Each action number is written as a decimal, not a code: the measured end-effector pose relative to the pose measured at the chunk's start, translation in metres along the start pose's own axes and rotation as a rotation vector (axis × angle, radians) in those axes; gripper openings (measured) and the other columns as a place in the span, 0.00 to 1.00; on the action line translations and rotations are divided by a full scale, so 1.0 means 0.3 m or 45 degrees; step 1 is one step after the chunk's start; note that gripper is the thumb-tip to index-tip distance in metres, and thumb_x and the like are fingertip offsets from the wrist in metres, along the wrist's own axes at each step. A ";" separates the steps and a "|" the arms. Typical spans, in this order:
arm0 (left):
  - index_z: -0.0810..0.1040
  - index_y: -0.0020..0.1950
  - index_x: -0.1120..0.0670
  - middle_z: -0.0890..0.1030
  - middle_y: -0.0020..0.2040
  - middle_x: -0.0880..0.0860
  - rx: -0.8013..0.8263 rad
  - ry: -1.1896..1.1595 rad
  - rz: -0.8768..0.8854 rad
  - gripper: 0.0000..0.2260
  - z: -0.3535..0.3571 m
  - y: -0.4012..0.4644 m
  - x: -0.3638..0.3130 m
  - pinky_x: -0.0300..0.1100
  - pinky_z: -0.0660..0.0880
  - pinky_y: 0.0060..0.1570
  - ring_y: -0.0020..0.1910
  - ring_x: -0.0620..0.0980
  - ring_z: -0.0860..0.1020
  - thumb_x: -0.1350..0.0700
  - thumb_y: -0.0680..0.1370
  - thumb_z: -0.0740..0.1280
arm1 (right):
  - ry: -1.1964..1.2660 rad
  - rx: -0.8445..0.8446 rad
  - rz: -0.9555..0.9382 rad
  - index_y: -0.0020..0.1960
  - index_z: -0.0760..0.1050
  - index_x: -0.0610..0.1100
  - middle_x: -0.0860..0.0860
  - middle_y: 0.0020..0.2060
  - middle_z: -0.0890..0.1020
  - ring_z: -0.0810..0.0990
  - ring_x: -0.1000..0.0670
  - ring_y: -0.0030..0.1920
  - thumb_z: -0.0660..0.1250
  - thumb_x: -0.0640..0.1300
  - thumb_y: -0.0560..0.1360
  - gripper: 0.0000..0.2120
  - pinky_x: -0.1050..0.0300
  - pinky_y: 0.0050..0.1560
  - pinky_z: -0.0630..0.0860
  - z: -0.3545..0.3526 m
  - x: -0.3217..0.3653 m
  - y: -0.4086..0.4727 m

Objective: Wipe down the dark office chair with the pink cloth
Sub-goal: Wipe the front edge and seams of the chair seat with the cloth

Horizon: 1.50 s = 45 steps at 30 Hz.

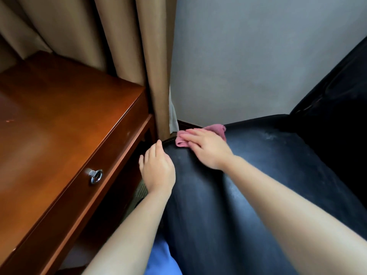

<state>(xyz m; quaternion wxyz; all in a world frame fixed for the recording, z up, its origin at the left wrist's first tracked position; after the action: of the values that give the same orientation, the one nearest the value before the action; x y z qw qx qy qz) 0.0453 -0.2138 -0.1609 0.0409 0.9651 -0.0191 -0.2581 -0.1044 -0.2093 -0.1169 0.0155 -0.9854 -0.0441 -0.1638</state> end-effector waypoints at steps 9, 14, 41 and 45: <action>0.69 0.71 0.58 0.68 0.72 0.54 0.148 0.046 0.239 0.18 -0.003 -0.007 -0.105 0.51 0.56 0.72 0.73 0.54 0.62 0.55 0.82 0.55 | 0.069 0.063 0.100 0.74 0.61 0.51 0.54 0.74 0.61 0.57 0.53 0.74 0.52 0.45 0.82 0.20 0.62 0.71 0.49 -0.010 -0.032 -0.076; 0.68 0.72 0.54 0.67 0.73 0.49 0.209 0.126 0.482 0.18 0.021 0.016 -0.170 0.47 0.51 0.73 0.74 0.47 0.60 0.53 0.83 0.52 | 0.145 -0.119 0.485 0.71 0.67 0.50 0.52 0.70 0.69 0.65 0.49 0.71 0.53 0.43 0.81 0.19 0.59 0.71 0.57 -0.119 -0.325 -0.070; 0.70 0.66 0.57 0.70 0.69 0.53 0.513 0.337 0.804 0.16 -0.299 -0.497 -0.405 0.46 0.61 0.66 0.69 0.52 0.64 0.61 0.79 0.55 | 1.016 -0.452 0.895 0.61 0.76 0.43 0.53 0.51 0.82 0.82 0.63 0.44 0.48 0.23 0.71 0.29 0.76 0.37 0.69 -0.237 0.052 -0.884; 0.68 0.69 0.56 0.69 0.71 0.52 0.486 0.348 0.871 0.18 -0.398 -0.614 -0.414 0.47 0.60 0.68 0.71 0.52 0.63 0.60 0.79 0.55 | 1.021 -0.433 0.957 0.65 0.72 0.47 0.54 0.53 0.82 0.72 0.67 0.20 0.48 0.27 0.74 0.28 0.73 0.17 0.61 -0.262 0.174 -1.017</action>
<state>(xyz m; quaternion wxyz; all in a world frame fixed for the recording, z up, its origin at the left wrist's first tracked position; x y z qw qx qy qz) 0.0005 -0.0150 -0.0126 -0.0531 0.9187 -0.3807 -0.0910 -0.1084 0.0952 -0.0208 -0.0706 -0.7829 0.3453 -0.5126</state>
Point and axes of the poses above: each hand's wrist, its own y-axis towards the middle knuckle, its own z-axis out of the palm, x = y × z, the point moved 6 cm from there along y, towards the middle knuckle
